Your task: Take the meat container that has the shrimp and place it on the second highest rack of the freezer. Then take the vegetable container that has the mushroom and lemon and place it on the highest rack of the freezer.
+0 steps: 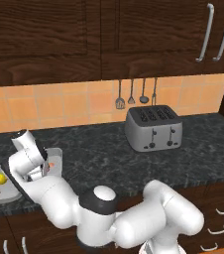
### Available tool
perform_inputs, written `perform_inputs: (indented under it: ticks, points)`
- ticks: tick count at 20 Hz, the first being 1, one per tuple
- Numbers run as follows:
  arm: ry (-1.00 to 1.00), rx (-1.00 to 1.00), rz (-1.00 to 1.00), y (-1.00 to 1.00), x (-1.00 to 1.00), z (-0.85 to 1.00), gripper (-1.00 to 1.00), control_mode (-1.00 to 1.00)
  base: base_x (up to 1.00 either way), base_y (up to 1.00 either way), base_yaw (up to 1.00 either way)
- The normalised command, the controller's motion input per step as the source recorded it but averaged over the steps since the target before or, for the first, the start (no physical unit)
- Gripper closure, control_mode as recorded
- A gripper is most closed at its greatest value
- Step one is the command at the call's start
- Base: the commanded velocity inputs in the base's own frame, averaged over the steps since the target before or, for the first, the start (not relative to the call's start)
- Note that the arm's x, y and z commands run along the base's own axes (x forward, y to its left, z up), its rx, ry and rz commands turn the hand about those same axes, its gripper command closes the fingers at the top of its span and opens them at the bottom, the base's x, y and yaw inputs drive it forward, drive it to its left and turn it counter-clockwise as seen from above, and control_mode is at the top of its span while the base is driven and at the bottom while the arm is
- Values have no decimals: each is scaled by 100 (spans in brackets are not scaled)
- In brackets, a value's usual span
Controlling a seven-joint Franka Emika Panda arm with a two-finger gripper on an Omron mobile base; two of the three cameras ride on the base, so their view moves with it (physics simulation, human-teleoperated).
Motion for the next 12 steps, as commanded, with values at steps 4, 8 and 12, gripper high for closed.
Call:
perform_inputs:
  ticks: [4,8,12]
  points:
    - [7,0,0,0,0,-40,-100,-100,0,0,0]
    - [1,0,0,0,0,-13,-100,-100,0,0,0]
    - [3,0,0,0,-31,-8,-100,-100,0,0,0]
